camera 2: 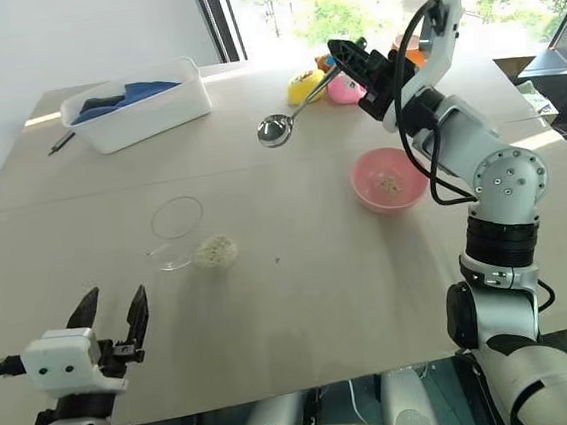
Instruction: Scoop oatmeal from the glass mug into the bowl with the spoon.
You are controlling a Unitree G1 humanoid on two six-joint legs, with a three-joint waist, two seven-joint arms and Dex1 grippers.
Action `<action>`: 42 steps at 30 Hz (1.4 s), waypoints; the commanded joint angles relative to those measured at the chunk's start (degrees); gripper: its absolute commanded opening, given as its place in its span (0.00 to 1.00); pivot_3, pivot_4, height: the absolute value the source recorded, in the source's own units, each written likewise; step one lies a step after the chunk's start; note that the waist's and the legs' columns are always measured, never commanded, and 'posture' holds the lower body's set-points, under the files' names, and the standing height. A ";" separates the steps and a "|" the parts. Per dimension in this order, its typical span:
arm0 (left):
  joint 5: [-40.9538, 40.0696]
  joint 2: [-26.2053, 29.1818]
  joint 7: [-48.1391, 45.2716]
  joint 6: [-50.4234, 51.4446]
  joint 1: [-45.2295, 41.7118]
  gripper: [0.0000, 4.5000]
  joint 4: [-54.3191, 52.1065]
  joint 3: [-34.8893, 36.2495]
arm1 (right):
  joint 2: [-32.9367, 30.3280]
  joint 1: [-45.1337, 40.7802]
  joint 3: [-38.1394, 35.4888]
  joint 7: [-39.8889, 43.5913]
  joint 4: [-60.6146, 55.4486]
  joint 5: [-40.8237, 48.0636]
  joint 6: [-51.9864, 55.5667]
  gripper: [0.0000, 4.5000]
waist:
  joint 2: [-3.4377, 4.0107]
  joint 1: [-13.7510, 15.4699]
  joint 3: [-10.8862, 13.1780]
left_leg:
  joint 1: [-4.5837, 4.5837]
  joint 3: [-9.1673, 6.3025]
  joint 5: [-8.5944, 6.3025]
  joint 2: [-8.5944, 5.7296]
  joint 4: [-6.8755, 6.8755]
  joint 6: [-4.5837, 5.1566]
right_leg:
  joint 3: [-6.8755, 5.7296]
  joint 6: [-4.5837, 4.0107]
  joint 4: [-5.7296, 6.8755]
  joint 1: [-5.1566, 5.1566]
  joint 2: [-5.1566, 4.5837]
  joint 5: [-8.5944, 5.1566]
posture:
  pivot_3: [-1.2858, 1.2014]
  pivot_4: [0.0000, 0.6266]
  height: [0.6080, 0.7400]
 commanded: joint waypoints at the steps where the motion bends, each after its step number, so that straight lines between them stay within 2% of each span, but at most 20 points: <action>1: 0.46 3.26 -1.09 -0.74 -4.09 0.64 1.91 -0.30 | -0.09 -1.08 -0.43 0.76 -1.62 -0.07 -1.68 0.00 | 0.01 -0.02 0.01 | 0.01 0.01 0.05 0.00 0.01 -0.08 | 0.01 0.00 -0.01 0.00 0.01 0.00 | 0.52 0.24 1.00; 13: 0.04 8.61 -2.44 0.43 -11.73 0.64 8.84 -1.19 | -0.54 -0.13 -0.60 0.43 -3.24 -0.44 -2.09 0.00 | 0.02 -0.19 0.01 | 0.01 0.04 0.09 0.01 0.00 -0.16 | 0.06 0.00 -0.01 -0.02 0.05 0.00 | 0.52 0.24 1.00; 26: 0.36 7.81 -0.49 1.47 -15.28 0.64 11.73 -3.48 | -0.47 -0.04 0.10 1.22 -3.64 -1.15 -1.98 0.00 | 0.02 -0.15 0.01 | 0.00 0.03 0.09 0.01 0.00 -0.16 | 0.08 0.01 0.00 -0.04 0.03 0.00 | 0.52 0.24 1.00; 28: 0.54 7.77 -0.18 1.34 -15.87 0.51 12.26 -3.63 | -0.47 -0.01 0.17 1.33 -3.64 -1.23 -2.00 0.00 | 0.02 -0.14 0.01 | 0.00 0.02 0.09 0.00 0.00 -0.16 | 0.07 0.01 0.01 -0.04 0.03 0.00 | 0.52 0.24 1.00; 30: 0.84 7.78 0.07 0.87 -16.27 0.35 13.22 -3.64 | -0.36 0.10 0.33 1.45 -3.63 -1.41 -2.13 0.00 | 0.02 -0.14 0.01 | 0.00 0.03 0.09 0.00 0.00 -0.17 | 0.07 0.01 0.00 -0.04 0.03 0.00 | 0.52 0.24 1.00; 42: -0.76 9.26 -0.91 -1.62 -17.33 0.35 16.86 -2.76 | 0.14 0.54 0.75 1.57 -4.30 -1.76 -2.44 0.00 | 0.02 -0.14 0.01 | 0.00 0.03 0.09 0.01 0.00 -0.16 | 0.08 0.01 0.00 -0.05 0.02 0.00 | 0.52 0.24 1.00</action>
